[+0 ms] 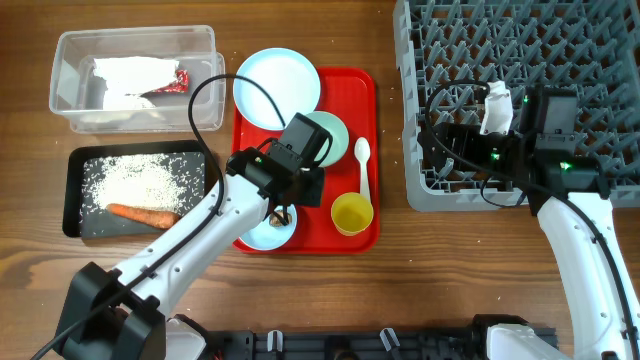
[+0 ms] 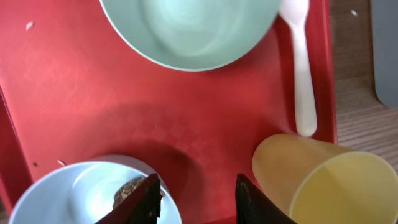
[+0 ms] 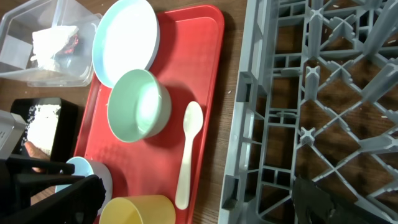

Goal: Sort waste into correct bins and load items into the dishwasher rack
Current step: 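Return the empty green bowl to the red tray and release it, then grasp the rim of the blue bowl with the left gripper and lift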

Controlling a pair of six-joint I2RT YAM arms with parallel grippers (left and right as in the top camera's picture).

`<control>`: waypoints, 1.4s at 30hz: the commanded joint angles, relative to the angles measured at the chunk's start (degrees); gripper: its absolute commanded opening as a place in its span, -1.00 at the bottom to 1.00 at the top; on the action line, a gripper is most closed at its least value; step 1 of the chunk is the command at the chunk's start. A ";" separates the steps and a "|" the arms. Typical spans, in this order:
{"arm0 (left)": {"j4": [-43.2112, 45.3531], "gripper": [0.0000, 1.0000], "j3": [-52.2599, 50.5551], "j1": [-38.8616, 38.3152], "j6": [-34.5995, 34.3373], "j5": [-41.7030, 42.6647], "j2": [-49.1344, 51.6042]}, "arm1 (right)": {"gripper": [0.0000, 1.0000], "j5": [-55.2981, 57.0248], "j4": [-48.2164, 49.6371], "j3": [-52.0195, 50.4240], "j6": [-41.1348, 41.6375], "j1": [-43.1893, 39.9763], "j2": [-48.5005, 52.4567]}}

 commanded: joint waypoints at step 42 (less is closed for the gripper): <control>-4.90 -0.92 -1.49 30.23 1.95 9.73 -18.34 | 1.00 0.61 -0.02 0.57 0.00 0.20 0.50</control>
